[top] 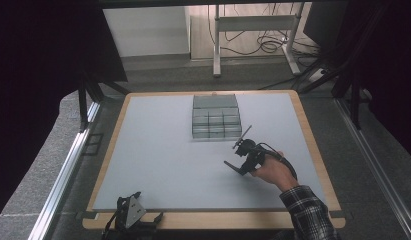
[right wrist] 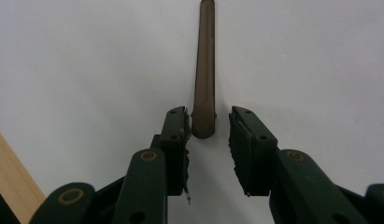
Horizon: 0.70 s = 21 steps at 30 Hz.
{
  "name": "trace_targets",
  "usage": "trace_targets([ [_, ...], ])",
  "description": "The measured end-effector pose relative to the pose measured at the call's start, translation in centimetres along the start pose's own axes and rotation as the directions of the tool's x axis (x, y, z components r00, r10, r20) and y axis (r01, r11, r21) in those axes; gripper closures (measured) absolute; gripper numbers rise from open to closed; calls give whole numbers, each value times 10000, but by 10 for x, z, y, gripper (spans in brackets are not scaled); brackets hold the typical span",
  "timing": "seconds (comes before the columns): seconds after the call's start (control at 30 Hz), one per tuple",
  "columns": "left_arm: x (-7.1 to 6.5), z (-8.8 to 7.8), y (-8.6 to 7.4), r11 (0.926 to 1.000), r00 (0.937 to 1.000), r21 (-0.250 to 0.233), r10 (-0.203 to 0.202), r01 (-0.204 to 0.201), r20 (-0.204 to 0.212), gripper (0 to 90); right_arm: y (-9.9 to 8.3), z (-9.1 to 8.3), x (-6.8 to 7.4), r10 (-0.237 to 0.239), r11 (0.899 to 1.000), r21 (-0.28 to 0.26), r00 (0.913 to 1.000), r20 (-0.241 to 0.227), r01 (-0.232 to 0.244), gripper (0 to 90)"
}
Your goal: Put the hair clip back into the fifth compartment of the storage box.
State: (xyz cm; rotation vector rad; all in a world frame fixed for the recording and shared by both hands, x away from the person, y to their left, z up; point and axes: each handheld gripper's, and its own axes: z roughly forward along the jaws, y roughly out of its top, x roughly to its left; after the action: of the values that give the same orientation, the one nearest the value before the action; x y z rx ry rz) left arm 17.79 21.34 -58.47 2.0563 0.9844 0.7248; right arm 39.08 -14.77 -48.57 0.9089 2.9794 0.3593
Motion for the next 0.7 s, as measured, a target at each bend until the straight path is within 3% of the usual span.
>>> trace_targets([
  [0.33, 0, 0, 0, 10000, 10000, 7, 4, -4, 11, 0, 11, 10, 4, -362, 9976, 600, 9991, 199, 349, 731],
  [0.7, 0, 0, 0, 10000, 10000, 28, 27, -27, 6, 0, 14, 5, 1, -34, 9985, 543, 9999, 108, 28, 762],
])
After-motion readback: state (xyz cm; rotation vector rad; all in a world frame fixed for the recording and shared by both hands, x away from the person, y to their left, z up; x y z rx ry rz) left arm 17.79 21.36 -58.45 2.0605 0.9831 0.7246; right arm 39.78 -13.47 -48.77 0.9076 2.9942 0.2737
